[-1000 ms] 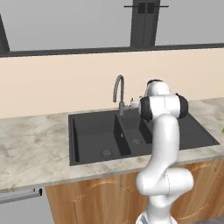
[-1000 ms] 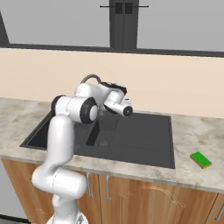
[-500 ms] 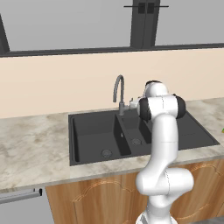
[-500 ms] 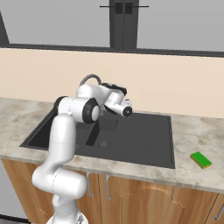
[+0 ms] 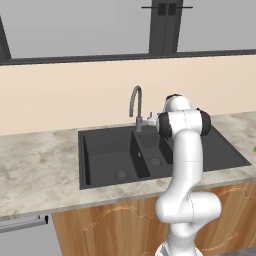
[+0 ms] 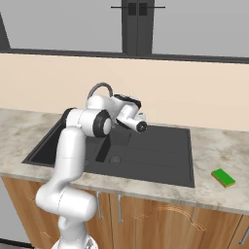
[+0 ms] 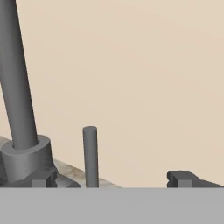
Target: Soak the sponge with water for a few seconds and then drop it inside the sink.
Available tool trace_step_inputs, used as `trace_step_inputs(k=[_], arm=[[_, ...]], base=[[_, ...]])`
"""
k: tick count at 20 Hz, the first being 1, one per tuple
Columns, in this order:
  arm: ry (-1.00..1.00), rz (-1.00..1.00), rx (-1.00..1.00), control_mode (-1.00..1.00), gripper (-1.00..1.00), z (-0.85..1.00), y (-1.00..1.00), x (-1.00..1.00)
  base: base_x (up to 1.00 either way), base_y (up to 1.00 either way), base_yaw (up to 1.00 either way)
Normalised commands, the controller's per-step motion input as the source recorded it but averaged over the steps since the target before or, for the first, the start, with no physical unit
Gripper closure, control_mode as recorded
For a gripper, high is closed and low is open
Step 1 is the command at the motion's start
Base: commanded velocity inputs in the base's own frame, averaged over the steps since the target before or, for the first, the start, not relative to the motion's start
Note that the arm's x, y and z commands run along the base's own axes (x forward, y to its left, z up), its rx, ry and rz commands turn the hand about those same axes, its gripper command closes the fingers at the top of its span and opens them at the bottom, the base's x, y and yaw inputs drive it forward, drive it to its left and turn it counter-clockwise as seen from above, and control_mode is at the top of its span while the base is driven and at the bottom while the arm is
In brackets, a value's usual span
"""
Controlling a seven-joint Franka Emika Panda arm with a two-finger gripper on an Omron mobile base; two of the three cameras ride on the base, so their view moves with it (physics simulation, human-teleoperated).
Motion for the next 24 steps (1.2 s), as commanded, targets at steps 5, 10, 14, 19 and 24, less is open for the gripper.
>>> trace_step_inputs(k=[5, 10, 14, 19, 24], arm=[[0.00, 0.00, 0.00, -1.00, -1.00, -0.12, 0.02, 0.25], [0.00, 0.00, 0.00, -1.00, -1.00, -0.10, 0.02, 0.31], [0.00, 0.00, 0.00, -1.00, -1.00, -0.05, 0.06, 0.33], [0.00, 0.00, 0.00, -1.00, -1.00, -0.01, 0.00, 0.30], [0.00, -0.01, 0.00, -1.00, -1.00, -0.11, 0.00, 0.36]], base=[[0.00, 0.00, 0.00], [0.00, 0.00, 0.00], [0.00, 0.00, 0.00], [0.00, 0.00, 0.00], [0.00, 0.00, 0.00]])
